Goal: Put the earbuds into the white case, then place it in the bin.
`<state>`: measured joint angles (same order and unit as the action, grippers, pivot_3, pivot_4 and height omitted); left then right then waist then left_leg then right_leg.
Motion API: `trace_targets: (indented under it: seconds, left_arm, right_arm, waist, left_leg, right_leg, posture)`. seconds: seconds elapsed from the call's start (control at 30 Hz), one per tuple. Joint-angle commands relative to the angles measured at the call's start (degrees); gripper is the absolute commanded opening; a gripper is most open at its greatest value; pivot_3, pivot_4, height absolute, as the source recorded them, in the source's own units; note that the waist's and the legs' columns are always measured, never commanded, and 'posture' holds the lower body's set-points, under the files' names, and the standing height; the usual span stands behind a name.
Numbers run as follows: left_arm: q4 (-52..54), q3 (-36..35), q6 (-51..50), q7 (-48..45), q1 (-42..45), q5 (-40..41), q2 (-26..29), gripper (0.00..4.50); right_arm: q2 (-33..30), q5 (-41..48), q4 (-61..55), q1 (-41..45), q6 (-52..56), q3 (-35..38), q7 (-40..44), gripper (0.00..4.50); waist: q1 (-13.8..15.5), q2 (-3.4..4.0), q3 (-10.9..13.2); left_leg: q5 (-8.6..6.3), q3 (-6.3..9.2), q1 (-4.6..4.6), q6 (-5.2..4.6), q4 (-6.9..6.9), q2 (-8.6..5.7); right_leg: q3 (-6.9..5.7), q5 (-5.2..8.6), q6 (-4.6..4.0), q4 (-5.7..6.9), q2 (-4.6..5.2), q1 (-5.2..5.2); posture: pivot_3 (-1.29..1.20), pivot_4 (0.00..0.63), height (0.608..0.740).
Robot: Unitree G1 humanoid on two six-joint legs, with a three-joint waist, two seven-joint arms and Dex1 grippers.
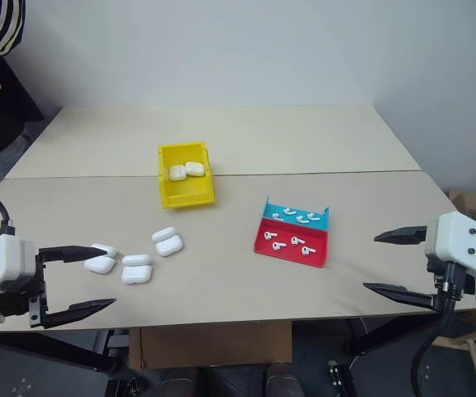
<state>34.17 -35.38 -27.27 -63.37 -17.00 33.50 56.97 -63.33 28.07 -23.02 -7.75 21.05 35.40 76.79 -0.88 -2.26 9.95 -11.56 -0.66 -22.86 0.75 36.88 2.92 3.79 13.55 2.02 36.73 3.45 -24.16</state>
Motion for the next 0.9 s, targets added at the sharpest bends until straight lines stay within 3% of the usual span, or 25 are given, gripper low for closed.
trace_targets:
  seconds: [0.03,0.17,0.27,0.43,0.73,0.9]
  left_arm:
    - [4.22,-2.61,-8.15,5.01,0.07,-0.23,2.68,4.50]
    - [5.76,-0.39,-22.51,11.85,3.89,0.39,8.50,4.50]
    - [3.29,6.42,-44.55,20.99,15.87,4.14,13.80,4.50]
    - [-2.55,17.42,-62.94,30.06,35.10,2.68,14.15,4.50]
    - [-12.63,26.25,-65.23,37.10,41.54,12.38,19.53,4.50]
    - [-18.88,33.73,-65.23,40.07,47.69,8.97,14.71,4.50]
  right_arm:
    - [-1.02,0.77,-0.68,0.52,0.19,1.38,0.13,4.44]
    - [-0.63,0.58,-0.95,0.14,0.21,1.08,-0.29,4.44]
    - [-0.14,0.83,-1.62,-0.30,0.56,0.36,-0.81,4.44]
    - [-0.06,0.96,-1.95,-0.09,0.78,-0.81,-1.62,4.44]
    - [1.60,1.15,-3.27,-0.54,0.99,-3.06,-3.87,4.44]
    - [3.05,0.82,-4.40,-1.65,0.75,-3.90,-5.10,4.44]
  waist:
    - [0.01,-0.01,0.01]
    - [0.02,-0.02,0.01]
    - [0.32,-0.08,0.05]
    - [-0.18,-0.09,0.05]
    - [-0.95,-0.16,0.09]
    - [-0.34,-0.21,0.10]
  left_leg:
    - [0.00,0.00,0.00,0.00,0.00,0.00]
    - [0.00,0.01,0.01,0.00,0.00,-0.01]
    - [0.00,0.07,0.03,0.00,0.00,-0.01]
    - [0.00,0.10,-0.03,0.00,-0.02,-0.06]
    - [0.00,0.16,-0.03,0.00,-0.09,-0.06]
    - [0.00,0.15,0.01,0.01,-0.07,-0.09]
  right_leg:
    - [0.00,0.00,0.00,0.00,0.00,0.00]
    - [0.00,0.00,0.00,0.01,-0.01,-0.01]
    - [-0.03,0.00,0.00,0.04,-0.02,0.01]
    - [-0.01,-0.19,0.35,0.03,-0.05,0.00]
    - [-0.02,-0.19,0.40,0.07,-0.05,-0.03]
    - [-0.02,-0.12,0.28,0.07,-0.04,0.01]
  posture:
    - [0.00,0.150,0.740]
    - [0.00,0.150,0.740]
    - [0.00,0.150,0.740]
    - [0.00,0.150,0.740]
    - [0.00,0.150,0.740]
    - [0.00,0.150,0.740]
